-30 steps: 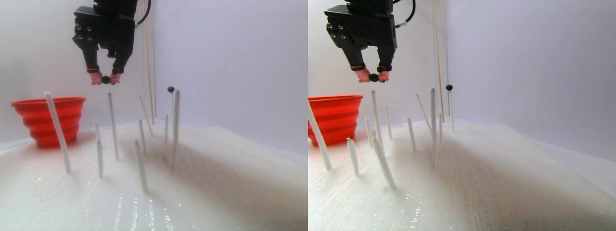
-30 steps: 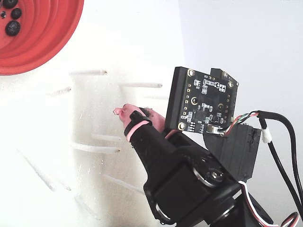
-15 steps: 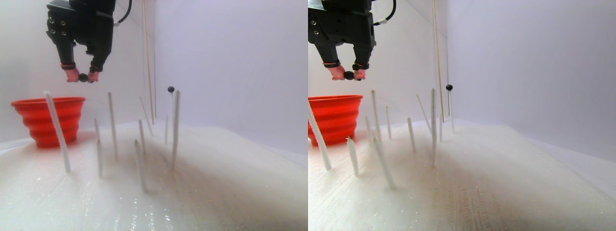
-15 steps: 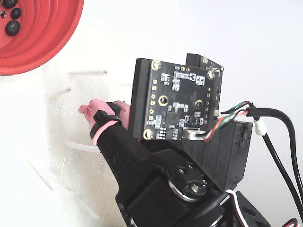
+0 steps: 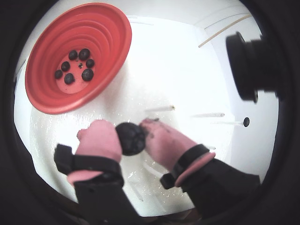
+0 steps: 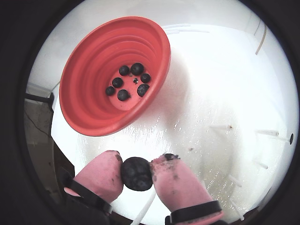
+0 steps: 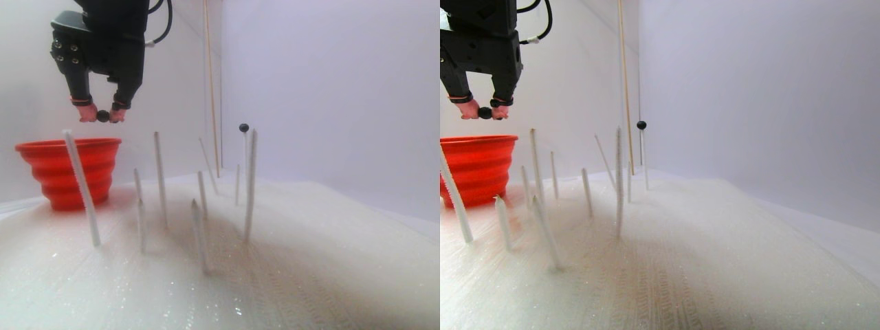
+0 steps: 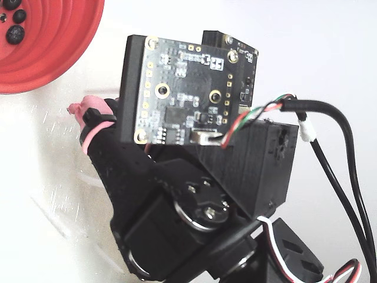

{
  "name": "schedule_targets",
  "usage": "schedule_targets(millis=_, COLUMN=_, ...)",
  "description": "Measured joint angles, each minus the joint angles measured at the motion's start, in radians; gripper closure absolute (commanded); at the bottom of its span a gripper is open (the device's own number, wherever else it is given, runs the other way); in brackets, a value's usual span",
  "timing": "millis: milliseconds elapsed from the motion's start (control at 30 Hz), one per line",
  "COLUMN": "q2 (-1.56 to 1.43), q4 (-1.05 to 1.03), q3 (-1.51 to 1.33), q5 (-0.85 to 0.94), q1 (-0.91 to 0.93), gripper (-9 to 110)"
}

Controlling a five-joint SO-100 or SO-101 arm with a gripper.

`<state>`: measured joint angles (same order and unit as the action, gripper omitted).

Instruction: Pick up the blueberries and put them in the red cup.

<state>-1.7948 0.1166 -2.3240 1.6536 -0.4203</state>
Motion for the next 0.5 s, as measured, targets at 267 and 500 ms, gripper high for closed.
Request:
schedule_targets(millis=267, q2=0.075, q4=0.037, q3=0.063, q5=0.006, q1=-0.032, gripper=91)
schedule_targets(millis=500, q2=0.164, q4=0.071, q3=0.124, q5=0.006, q1=-0.057, gripper=91)
